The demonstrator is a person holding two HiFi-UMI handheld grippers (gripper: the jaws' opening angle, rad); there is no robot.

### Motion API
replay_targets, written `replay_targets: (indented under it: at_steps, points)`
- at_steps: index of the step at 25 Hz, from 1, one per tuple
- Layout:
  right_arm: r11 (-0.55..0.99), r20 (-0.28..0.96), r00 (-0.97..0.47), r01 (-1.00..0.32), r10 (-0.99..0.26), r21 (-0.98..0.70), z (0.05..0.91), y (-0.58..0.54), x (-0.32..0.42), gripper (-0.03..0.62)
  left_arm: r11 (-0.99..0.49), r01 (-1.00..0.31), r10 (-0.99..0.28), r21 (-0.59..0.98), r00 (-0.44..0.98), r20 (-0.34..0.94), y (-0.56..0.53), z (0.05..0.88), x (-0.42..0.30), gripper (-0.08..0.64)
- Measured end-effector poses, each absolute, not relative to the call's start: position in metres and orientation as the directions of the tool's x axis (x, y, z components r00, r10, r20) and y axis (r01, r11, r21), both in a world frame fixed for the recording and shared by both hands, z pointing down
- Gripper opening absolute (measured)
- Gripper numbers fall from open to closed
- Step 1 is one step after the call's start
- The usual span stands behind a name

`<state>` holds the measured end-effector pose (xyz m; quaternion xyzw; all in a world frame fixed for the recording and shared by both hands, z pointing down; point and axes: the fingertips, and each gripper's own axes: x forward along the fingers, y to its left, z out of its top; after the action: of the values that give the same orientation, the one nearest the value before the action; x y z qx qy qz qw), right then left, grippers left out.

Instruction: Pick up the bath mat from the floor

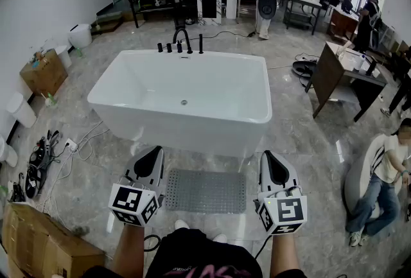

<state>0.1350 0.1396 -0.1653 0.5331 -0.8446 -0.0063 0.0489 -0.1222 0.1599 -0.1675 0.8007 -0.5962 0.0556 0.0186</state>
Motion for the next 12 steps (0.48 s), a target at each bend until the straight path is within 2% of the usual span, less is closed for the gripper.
replay_targets:
  at_steps: [12]
  points:
    - [0.442, 0.089, -0.436, -0.895, -0.896, 0.065, -0.159, 0.127, 0.13, 0.02, -0.265, -0.964, -0.959, -0.033, 0.259, 0.117, 0.153, -0.154, -0.132, 0.008]
